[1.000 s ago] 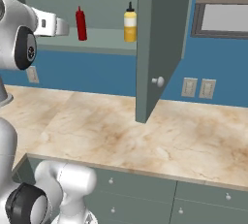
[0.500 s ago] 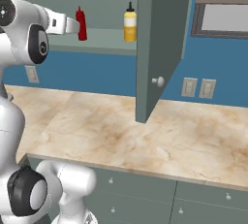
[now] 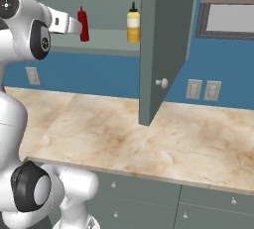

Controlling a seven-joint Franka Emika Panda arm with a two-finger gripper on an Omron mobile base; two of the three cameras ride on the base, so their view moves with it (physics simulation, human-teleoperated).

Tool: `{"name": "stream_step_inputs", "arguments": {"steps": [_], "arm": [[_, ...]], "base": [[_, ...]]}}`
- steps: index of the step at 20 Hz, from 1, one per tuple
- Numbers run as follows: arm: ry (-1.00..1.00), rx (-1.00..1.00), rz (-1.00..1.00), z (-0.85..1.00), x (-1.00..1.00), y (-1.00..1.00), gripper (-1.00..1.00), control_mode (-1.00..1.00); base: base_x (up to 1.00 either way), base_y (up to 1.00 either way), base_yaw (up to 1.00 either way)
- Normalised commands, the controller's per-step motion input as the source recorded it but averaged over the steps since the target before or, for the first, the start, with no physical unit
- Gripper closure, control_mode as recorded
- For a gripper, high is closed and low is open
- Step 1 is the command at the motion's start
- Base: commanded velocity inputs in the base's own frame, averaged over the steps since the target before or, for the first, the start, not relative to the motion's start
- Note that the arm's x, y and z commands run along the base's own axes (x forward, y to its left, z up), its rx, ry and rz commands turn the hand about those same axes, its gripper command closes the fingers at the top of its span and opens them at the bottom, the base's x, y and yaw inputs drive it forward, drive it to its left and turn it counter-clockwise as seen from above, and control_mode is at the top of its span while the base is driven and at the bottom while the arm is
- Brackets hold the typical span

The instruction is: Move the ketchup and mustard from the cabinet to the dining counter.

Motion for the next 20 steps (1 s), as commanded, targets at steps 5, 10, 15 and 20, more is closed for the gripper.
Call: {"name": "stream_step_inputs", "arguments": {"steps": [5, 10, 15, 20], "arm": [[0.12, 0.0, 0.0, 0.0, 0.56, 0.2, -1.0, -1.0], [0.0, 0.0, 0.0, 0.0, 0.63, 0.01, -1.0, -1.0], [0.0, 0.0, 0.0, 0.0, 0.61, 0.0, -1.0, -1.0], [0.0, 0.0, 0.0, 0.0, 0.52, 0.0, -1.0, -1.0]], "base": [[0.0, 0.0, 0.0], [0.0, 0.0, 0.0], [0.0, 0.0, 0.0], [0.0, 0.0, 0.0]]}}
